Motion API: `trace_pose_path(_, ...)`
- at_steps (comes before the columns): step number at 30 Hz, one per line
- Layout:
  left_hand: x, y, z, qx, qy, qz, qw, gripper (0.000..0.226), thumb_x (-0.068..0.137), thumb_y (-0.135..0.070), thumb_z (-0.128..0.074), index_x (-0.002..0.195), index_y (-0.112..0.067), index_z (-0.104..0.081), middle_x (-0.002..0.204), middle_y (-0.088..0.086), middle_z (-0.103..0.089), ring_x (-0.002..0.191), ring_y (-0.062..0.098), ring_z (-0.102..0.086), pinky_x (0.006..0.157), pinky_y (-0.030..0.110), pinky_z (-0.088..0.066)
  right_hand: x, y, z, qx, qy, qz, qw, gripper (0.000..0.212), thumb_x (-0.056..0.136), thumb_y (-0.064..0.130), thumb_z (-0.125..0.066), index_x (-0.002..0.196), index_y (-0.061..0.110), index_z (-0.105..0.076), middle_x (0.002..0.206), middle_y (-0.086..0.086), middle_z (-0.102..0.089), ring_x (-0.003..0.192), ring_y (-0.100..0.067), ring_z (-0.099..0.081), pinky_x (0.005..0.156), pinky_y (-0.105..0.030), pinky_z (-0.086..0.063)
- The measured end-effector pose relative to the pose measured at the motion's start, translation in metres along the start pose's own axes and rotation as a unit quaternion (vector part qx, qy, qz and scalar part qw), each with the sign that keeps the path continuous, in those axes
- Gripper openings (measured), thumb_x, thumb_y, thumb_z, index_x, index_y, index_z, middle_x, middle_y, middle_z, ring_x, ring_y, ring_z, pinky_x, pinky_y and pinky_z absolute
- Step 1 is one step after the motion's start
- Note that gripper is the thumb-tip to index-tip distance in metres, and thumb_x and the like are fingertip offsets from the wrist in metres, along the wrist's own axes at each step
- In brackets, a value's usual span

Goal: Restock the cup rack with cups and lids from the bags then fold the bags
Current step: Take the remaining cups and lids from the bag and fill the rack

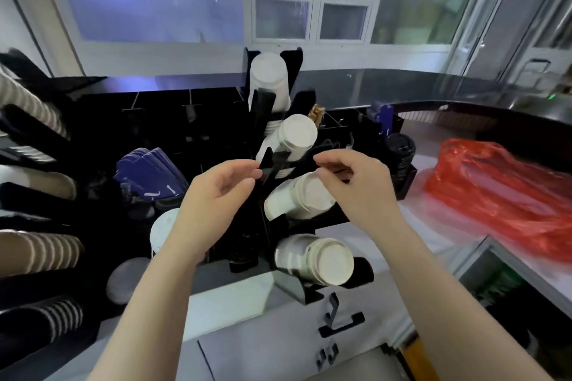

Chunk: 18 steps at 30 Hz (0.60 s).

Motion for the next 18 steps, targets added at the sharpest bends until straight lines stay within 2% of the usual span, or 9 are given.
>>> trace_pose_path(4,0.012,-0.002,0.015,0.001,-0.004,-0.011,1.000,0.035,0.092,-0.006,-0.056,0.106,-0.037,-0.065,0.103,-0.016,-0.072,0.105,0.002,-0.064,0.094,0.026,-0.046,0.023,0.009,-0.009,-0.001,-0.009,0.009,1.000,0.022,0.083,0.006,-0.068,0.096,0.023,-0.071,0.090,0.021,-0.067,0.082,0.004,-0.062,0.076,-0.004,-0.044)
trace_pose_path(8,0.022,-0.002,0.026,0.006,-0.015,-0.006,1.000,0.032,0.093,-0.009,-0.055,0.108,-0.036,-0.064,0.103,-0.020,-0.071,0.102,-0.001,-0.064,0.083,0.011,-0.047,0.057,0.021,-0.016,-0.002,-0.018,0.030,0.999,0.020,0.083,0.012,-0.069,0.095,0.027,-0.070,0.089,0.021,-0.067,0.083,0.003,-0.062,0.078,-0.010,-0.049)
trace_pose_path(11,0.034,-0.006,0.033,0.030,-0.022,-0.005,0.999,0.032,0.093,-0.011,-0.055,0.106,-0.039,-0.063,0.102,-0.020,-0.071,0.102,-0.002,-0.063,0.086,0.017,-0.048,0.090,0.030,-0.027,0.003,-0.022,0.051,0.998,0.019,0.083,0.013,-0.068,0.096,0.026,-0.068,0.088,0.020,-0.067,0.083,0.003,-0.062,0.083,-0.018,-0.051)
trace_pose_path(13,0.041,-0.009,0.038,0.043,-0.030,-0.005,0.999,0.031,0.093,-0.011,-0.056,0.106,-0.038,-0.064,0.101,-0.019,-0.071,0.102,-0.003,-0.063,0.085,0.013,-0.048,0.111,0.034,-0.033,-0.006,-0.036,0.063,0.997,0.020,0.083,0.016,-0.069,0.099,0.027,-0.066,0.093,0.018,-0.065,0.087,0.000,-0.061,0.087,-0.022,-0.050)
trace_pose_path(16,0.048,-0.010,0.042,0.067,-0.038,0.000,0.997,0.030,0.092,-0.011,-0.057,0.109,-0.034,-0.064,0.101,-0.019,-0.071,0.101,-0.007,-0.062,0.084,0.007,-0.045,0.140,0.035,-0.042,-0.045,-0.047,0.079,0.995,0.040,0.077,0.026,-0.075,0.114,0.024,-0.061,0.113,0.006,-0.054,0.106,-0.012,-0.054,0.094,-0.026,-0.043)
trace_pose_path(18,0.050,-0.009,0.043,0.067,-0.046,0.008,0.997,0.031,0.092,-0.009,-0.057,0.109,-0.034,-0.064,0.102,-0.018,-0.071,0.103,-0.006,-0.062,0.087,0.009,-0.046,0.159,0.035,-0.051,-0.065,-0.012,0.080,0.995,0.058,0.073,0.034,-0.077,0.126,0.025,-0.054,0.124,0.000,-0.049,0.118,-0.020,-0.047,0.100,-0.030,-0.038)
Point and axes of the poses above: each hand's wrist, its own x-axis towards the middle knuckle, its own z-axis out of the back of the hand, y = z × x, the point moved 5 cm from there along x, towards the middle knuckle
